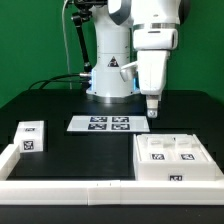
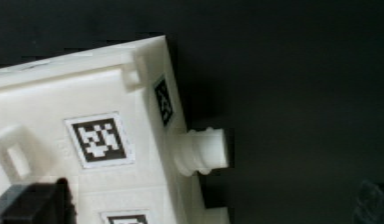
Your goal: Assemble cabinet
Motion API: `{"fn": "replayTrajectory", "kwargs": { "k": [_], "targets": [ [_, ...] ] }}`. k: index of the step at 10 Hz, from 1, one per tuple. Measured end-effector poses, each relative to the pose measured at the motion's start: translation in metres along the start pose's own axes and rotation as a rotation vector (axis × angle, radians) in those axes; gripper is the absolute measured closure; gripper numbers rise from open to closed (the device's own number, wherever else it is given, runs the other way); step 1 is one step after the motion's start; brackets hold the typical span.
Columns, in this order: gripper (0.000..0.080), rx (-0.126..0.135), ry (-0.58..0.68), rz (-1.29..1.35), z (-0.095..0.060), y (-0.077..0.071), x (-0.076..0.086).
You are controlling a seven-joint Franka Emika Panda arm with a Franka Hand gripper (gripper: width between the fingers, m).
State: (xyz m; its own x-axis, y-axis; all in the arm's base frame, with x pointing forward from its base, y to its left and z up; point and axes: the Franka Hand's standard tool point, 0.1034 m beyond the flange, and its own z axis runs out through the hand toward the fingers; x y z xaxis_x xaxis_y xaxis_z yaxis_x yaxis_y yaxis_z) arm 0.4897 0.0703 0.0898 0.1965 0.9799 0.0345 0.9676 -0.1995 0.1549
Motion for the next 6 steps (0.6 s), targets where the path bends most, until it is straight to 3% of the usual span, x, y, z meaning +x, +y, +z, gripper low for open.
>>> {"fn": "replayTrajectory", "kwargs": {
  "k": [4, 6],
  "targets": [
    [0.0002, 0.001, 0.000, 0.016, 0.000, -0.001, 0.000],
    [0.0002, 0.012, 0.005, 0.352, 0.005, -0.012, 0.005]
  ]
}}
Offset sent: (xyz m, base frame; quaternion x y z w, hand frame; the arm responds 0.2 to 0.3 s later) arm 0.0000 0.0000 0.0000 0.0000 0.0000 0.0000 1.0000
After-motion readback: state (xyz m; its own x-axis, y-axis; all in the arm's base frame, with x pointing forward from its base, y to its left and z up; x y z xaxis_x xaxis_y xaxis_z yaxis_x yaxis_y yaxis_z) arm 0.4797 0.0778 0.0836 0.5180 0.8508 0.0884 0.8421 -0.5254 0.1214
